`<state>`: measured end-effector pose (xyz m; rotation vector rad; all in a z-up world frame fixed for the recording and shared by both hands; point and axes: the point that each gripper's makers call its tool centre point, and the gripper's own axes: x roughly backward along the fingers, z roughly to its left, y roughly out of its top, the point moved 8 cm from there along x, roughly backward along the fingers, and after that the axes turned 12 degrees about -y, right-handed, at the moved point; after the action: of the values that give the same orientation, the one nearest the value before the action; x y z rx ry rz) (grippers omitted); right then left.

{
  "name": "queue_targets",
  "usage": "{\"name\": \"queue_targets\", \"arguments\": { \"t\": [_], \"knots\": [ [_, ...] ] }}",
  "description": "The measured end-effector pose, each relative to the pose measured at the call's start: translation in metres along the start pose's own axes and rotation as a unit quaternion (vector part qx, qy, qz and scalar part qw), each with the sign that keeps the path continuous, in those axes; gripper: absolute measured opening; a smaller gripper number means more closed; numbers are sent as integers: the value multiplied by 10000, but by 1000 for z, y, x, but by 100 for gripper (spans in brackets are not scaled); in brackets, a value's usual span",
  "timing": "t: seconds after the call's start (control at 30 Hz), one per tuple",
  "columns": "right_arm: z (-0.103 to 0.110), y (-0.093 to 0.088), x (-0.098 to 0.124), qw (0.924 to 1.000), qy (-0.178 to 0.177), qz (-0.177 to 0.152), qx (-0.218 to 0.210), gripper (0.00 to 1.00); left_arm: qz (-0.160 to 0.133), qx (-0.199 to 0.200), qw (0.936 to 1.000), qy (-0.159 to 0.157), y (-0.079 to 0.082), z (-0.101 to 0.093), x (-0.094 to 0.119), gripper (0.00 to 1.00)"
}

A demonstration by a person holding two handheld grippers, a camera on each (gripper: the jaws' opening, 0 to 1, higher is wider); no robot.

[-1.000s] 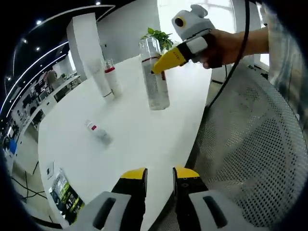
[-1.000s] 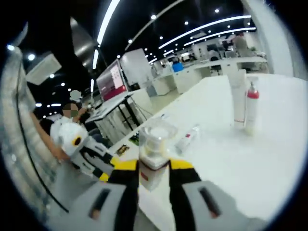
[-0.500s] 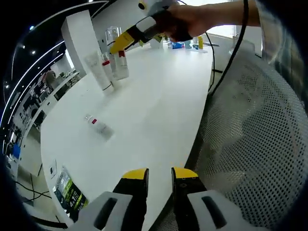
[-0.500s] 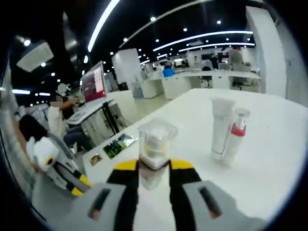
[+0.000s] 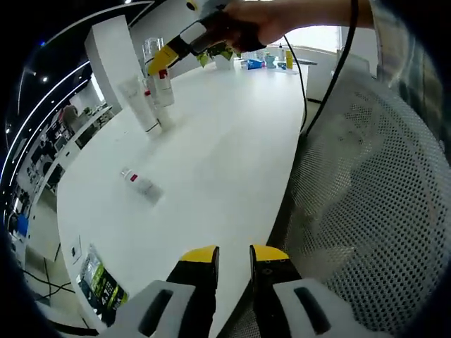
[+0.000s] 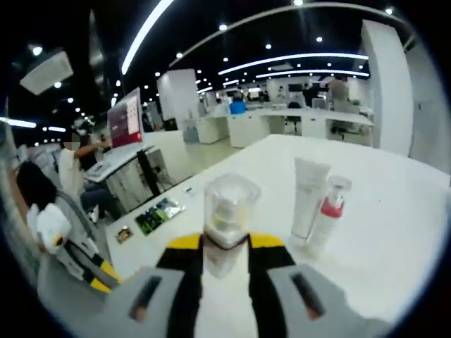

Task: Arrange the skincare products in the storage area until every visible bottle or jar stands upright without overlapping.

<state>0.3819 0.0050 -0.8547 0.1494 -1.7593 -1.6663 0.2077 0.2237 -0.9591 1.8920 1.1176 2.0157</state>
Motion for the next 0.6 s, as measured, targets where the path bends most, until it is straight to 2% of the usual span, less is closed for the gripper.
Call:
{"name": "queue_targets", "arguments": {
  "t": [0.1,0.3,0.43,0.5,0.6],
  "knots": [
    [2,-1,1,9999,6,-16,105,21,20,-16,10000,37,-1,0,0,18],
    [2,-11,5,9999,-1,112,30,21,127,-65,9999,-19,-2,-2,-1,18],
    [0,-15,1,9998,-17,166,61,21,84,-20,10000,32,-2,-1,0,18],
    [-2,-15,-1,9996,-85,257,118,21,79,2,10000,30,-2,-1,0,18],
    [-1,-13,-2,9997,-88,189,127,21,87,8,10000,0,-2,-1,0,18]
  ]
}}
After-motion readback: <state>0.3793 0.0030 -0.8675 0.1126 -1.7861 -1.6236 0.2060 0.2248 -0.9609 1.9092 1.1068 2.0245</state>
